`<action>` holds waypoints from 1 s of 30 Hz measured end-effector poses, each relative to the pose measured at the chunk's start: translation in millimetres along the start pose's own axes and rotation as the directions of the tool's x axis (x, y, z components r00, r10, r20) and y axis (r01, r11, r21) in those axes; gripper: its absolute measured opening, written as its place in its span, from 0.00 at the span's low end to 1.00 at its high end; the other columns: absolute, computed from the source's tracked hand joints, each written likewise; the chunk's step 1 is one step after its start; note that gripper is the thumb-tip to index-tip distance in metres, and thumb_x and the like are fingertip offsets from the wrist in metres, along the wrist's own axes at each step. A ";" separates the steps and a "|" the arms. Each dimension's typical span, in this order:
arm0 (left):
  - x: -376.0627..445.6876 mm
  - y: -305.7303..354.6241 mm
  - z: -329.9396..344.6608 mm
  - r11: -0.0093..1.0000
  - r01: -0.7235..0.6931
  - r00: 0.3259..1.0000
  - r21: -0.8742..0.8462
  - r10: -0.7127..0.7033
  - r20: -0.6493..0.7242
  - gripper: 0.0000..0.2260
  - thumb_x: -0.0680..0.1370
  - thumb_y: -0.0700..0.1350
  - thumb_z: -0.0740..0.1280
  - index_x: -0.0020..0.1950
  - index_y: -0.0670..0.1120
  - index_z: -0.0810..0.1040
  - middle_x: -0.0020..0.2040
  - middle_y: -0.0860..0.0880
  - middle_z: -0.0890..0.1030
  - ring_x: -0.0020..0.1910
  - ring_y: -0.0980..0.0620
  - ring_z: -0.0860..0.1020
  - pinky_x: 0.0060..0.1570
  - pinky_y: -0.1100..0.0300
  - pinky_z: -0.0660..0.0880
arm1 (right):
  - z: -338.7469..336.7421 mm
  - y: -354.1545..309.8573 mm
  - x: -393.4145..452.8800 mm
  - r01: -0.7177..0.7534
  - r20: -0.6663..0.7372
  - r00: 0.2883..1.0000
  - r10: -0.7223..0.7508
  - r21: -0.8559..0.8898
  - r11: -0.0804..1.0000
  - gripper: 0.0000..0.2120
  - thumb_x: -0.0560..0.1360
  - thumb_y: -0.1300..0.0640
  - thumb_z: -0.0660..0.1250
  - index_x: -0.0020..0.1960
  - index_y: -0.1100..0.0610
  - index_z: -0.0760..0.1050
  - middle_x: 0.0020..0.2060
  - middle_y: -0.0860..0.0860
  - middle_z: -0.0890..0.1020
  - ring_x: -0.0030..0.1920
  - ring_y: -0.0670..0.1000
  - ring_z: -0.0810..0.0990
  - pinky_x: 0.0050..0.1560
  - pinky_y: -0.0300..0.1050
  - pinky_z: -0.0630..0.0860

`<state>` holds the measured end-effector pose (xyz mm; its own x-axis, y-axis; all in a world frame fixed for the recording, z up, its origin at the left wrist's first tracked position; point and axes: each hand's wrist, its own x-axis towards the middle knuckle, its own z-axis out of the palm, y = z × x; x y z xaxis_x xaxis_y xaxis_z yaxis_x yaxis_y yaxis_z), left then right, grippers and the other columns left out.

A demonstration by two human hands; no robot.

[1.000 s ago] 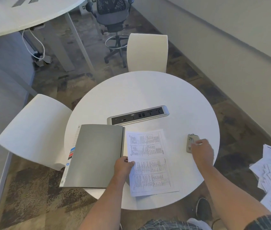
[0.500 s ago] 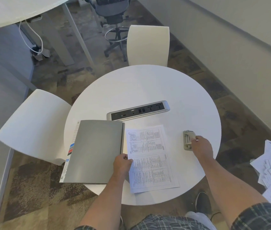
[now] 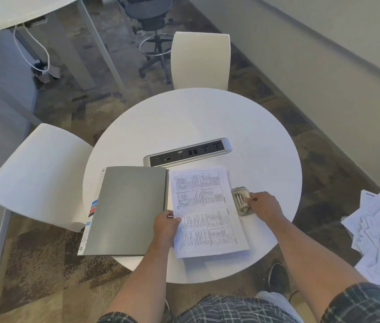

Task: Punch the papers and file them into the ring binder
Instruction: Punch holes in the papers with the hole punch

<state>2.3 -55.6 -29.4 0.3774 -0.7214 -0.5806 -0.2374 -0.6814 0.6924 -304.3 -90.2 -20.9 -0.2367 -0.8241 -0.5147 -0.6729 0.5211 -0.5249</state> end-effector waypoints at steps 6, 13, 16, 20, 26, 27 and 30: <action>-1.1 -0.8 4.8 1.000 -0.026 1.000 0.018 0.026 -0.015 0.09 0.76 0.35 0.69 0.39 0.47 0.78 0.47 0.44 0.85 0.47 0.42 0.84 0.46 0.54 0.79 | 4.0 -3.9 -6.5 0.020 0.022 1.000 -0.019 -0.050 0.999 0.10 0.80 0.52 0.66 0.48 0.55 0.84 0.41 0.55 0.85 0.45 0.57 0.83 0.44 0.48 0.77; -4.2 -4.8 11.6 1.000 0.007 1.000 0.007 -0.007 -0.011 0.07 0.77 0.36 0.69 0.40 0.44 0.78 0.46 0.44 0.85 0.46 0.43 0.84 0.43 0.57 0.78 | 5.3 -6.9 -10.7 0.011 0.015 1.000 -0.009 -0.099 0.995 0.12 0.79 0.52 0.65 0.39 0.55 0.79 0.36 0.52 0.82 0.38 0.54 0.80 0.37 0.46 0.70; -5.9 -5.1 15.2 1.000 0.015 1.000 0.009 -0.015 -0.005 0.03 0.77 0.36 0.69 0.44 0.42 0.80 0.47 0.45 0.85 0.45 0.46 0.82 0.39 0.60 0.74 | 6.3 -8.4 -13.1 0.008 0.012 1.000 -0.007 -0.099 0.995 0.12 0.80 0.51 0.65 0.41 0.55 0.81 0.36 0.52 0.83 0.39 0.55 0.81 0.37 0.46 0.71; -7.5 -3.4 20.8 1.000 0.009 1.000 0.008 -0.009 0.005 0.03 0.78 0.37 0.69 0.44 0.42 0.79 0.46 0.46 0.84 0.44 0.47 0.81 0.34 0.62 0.72 | 8.3 -10.1 -16.4 0.012 0.013 1.000 -0.010 -0.093 0.996 0.10 0.80 0.51 0.66 0.45 0.54 0.83 0.38 0.52 0.84 0.40 0.54 0.82 0.38 0.46 0.73; -7.2 -3.0 21.3 1.000 0.010 1.000 0.009 -0.010 0.009 0.04 0.79 0.37 0.68 0.45 0.43 0.79 0.47 0.46 0.84 0.45 0.47 0.82 0.35 0.61 0.73 | 15.3 -10.4 -22.7 -0.001 -0.031 1.000 -0.001 -0.066 0.998 0.09 0.80 0.48 0.67 0.44 0.50 0.82 0.34 0.48 0.83 0.36 0.50 0.80 0.35 0.43 0.71; -6.7 -3.4 20.2 1.000 0.009 1.000 0.017 -0.009 0.007 0.03 0.79 0.38 0.68 0.45 0.43 0.79 0.47 0.46 0.84 0.46 0.46 0.82 0.36 0.60 0.74 | 16.8 -10.3 -24.5 -0.009 -0.044 0.999 0.006 -0.065 0.998 0.10 0.79 0.48 0.67 0.41 0.49 0.81 0.32 0.48 0.82 0.34 0.49 0.79 0.33 0.42 0.69; -5.8 -4.6 15.9 0.999 -0.010 1.000 0.047 0.010 -0.003 0.02 0.78 0.38 0.68 0.46 0.43 0.80 0.47 0.46 0.84 0.46 0.46 0.82 0.39 0.59 0.74 | 21.8 -10.6 -29.0 -0.025 -0.074 0.997 0.021 -0.062 0.998 0.18 0.78 0.48 0.68 0.31 0.50 0.75 0.27 0.47 0.78 0.29 0.49 0.74 0.31 0.42 0.66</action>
<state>-13.0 -50.2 -36.0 0.3773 -0.7282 -0.5722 -0.2835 -0.6790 0.6772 -275.1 -67.0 -15.1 -0.3019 -0.8273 -0.4737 -0.7089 0.5271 -0.4687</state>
